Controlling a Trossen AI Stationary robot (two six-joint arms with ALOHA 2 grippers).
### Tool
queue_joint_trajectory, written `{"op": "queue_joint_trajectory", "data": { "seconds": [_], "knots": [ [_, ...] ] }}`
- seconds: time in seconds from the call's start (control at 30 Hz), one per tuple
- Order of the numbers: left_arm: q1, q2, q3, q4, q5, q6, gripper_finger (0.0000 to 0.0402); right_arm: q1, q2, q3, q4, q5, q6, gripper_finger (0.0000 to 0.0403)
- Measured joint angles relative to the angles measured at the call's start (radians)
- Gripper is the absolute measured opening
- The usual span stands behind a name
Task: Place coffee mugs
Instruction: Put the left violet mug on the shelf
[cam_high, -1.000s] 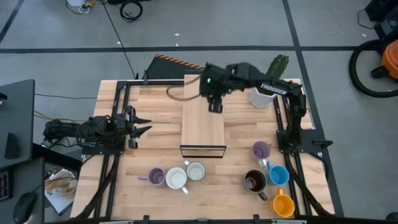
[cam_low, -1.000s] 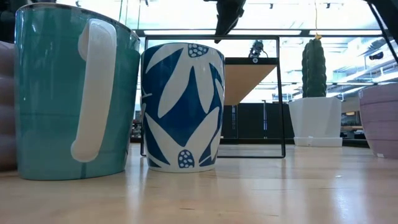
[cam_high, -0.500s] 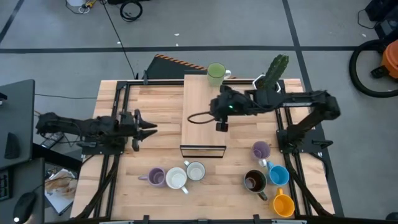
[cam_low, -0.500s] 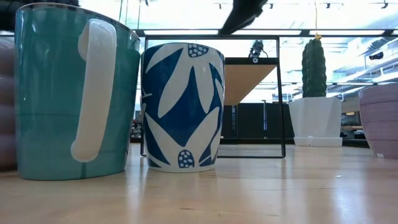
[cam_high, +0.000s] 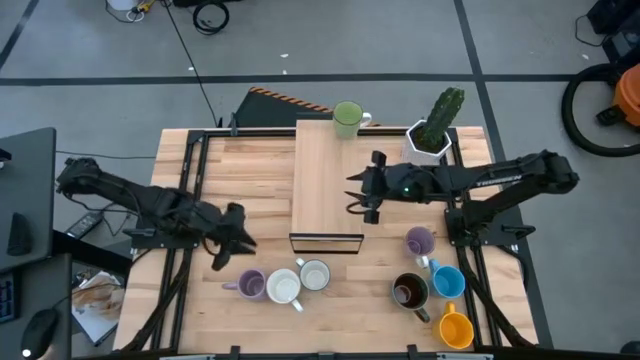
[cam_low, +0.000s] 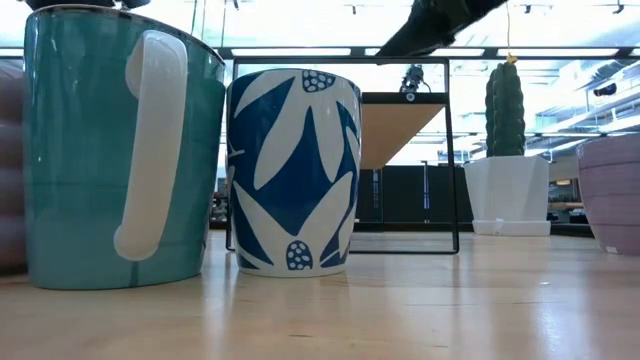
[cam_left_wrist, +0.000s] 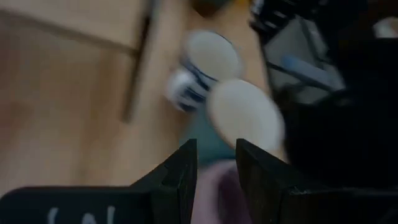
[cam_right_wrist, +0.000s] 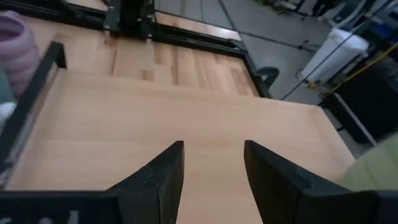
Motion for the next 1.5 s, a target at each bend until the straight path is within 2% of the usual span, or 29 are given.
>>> {"op": "queue_joint_trajectory", "data": {
  "seconds": [0.17, 0.3, 0.43, 0.63, 0.8, 1.0, 1.3, 1.5],
  "knots": [
    [-0.094, 0.087, 0.105, -0.054, 0.006, -0.219, 0.0117, 0.002, -0.058, -0.088, 0.106, 0.026, 0.000, 0.0173],
    [-0.190, 0.173, 0.201, -0.072, -0.075, -0.307, 0.0117, 0.004, -0.076, -0.151, 0.191, 0.020, -0.002, 0.0173],
    [-0.264, 0.276, 0.299, -0.142, -0.134, -0.393, 0.0117, 0.016, -0.081, -0.184, 0.193, 0.025, -0.002, 0.0173],
    [-0.320, 0.450, 0.488, -0.290, -0.141, -0.599, 0.0117, 0.069, -0.081, -0.206, 0.197, 0.025, 0.001, 0.0173],
    [-0.355, 0.603, 0.653, -0.440, -0.161, -0.630, 0.0117, 0.111, -0.081, -0.248, 0.257, 0.063, -0.006, 0.0173],
    [-0.367, 0.765, 0.789, -0.650, -0.154, -0.630, 0.0117, 0.142, -0.081, -0.258, 0.312, 0.190, -0.081, 0.0173],
    [-0.409, 0.899, 0.828, -0.688, -0.162, -0.593, 0.0117, 0.145, -0.081, -0.258, 0.343, 0.210, -0.107, 0.0173],
    [-0.441, 0.935, 0.827, -0.741, -0.239, -0.574, 0.0117, 0.144, -0.081, -0.257, 0.355, 0.187, -0.109, 0.0173]
  ]
}}
